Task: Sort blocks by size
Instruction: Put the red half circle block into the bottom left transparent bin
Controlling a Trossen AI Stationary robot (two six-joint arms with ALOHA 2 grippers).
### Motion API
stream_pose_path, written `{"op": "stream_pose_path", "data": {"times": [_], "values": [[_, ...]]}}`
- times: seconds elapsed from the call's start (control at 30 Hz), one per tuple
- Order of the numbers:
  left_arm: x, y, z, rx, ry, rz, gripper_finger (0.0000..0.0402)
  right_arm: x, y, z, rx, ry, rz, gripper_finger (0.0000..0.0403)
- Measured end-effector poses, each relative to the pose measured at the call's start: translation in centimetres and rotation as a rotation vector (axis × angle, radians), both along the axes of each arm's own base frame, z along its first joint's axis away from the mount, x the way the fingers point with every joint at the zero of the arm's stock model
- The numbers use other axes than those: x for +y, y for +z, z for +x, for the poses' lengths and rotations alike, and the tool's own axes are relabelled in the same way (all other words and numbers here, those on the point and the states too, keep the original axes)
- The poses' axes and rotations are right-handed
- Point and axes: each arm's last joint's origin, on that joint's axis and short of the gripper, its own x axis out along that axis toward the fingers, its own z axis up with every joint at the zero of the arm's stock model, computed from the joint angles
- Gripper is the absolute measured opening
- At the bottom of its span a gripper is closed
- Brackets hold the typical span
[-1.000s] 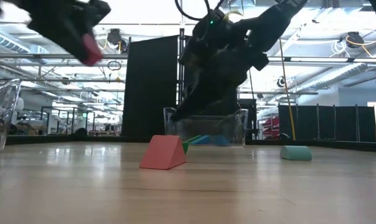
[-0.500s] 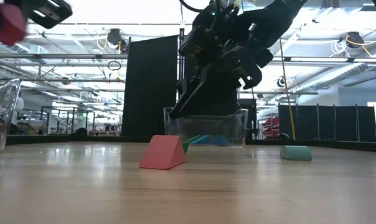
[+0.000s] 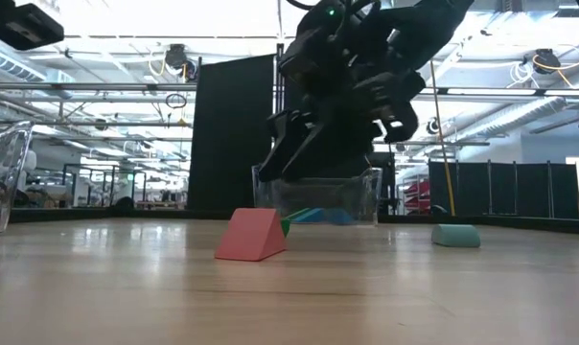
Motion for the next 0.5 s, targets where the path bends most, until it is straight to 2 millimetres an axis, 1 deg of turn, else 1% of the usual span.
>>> {"op": "stream_pose_path", "data": {"times": [0.17,0.27,0.37,0.5], "values": [[0.0,0.0,0.0,0.014,0.055,-0.009,0.0089,0.6,-0.4,0.3,-0.019,0.000,-0.025,0.0271],[-0.3,0.0,-0.3,0.019,0.070,-0.015,0.0089,0.7,-0.8,0.3,-0.016,-0.010,-0.039,0.0295],[-0.7,0.0,-0.6,0.022,0.073,-0.020,0.0095,0.7,-1.2,0.5,-0.015,-0.010,-0.039,0.0308],[-1.1,-0.4,-1.1,0.017,0.086,-0.001,0.0114,0.7,-1.7,0.6,-0.010,-0.009,-0.041,0.0310]]}}
